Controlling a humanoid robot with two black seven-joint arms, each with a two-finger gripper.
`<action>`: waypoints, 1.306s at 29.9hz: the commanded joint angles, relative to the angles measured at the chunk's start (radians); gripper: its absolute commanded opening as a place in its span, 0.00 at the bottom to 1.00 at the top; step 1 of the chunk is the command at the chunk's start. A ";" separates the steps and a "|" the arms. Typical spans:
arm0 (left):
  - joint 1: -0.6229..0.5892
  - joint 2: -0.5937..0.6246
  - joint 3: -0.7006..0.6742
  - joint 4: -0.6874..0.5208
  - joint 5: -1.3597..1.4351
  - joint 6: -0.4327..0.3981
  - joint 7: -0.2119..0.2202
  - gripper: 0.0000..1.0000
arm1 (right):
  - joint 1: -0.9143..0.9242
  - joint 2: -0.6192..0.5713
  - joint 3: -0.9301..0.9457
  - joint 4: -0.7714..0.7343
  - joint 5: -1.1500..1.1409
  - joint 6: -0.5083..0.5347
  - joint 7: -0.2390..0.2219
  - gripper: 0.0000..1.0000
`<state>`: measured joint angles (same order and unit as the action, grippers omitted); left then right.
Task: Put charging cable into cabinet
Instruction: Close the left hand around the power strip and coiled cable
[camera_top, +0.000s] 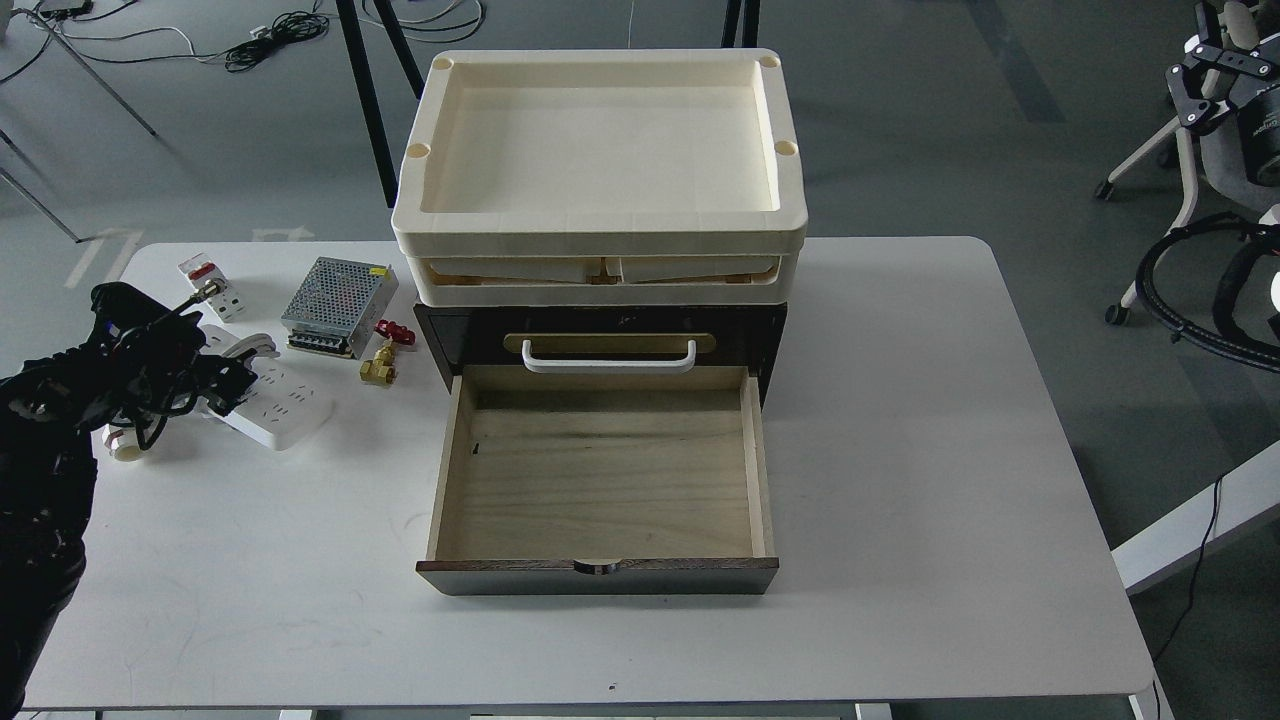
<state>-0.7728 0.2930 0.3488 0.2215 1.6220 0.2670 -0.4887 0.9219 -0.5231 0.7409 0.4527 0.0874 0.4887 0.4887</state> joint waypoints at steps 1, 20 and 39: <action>0.000 0.000 0.002 -0.002 0.003 0.000 0.000 0.63 | 0.000 0.003 0.000 -0.003 0.000 0.000 0.000 0.99; 0.013 0.003 0.015 -0.005 0.013 0.000 0.000 0.33 | -0.002 0.005 -0.002 -0.005 0.000 0.000 0.000 0.99; 0.012 0.000 0.030 -0.008 0.013 0.001 0.000 0.18 | -0.012 0.006 -0.002 -0.005 0.000 0.000 0.000 0.99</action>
<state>-0.7578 0.2930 0.3790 0.2132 1.6349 0.2674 -0.4887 0.9097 -0.5169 0.7407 0.4479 0.0874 0.4887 0.4887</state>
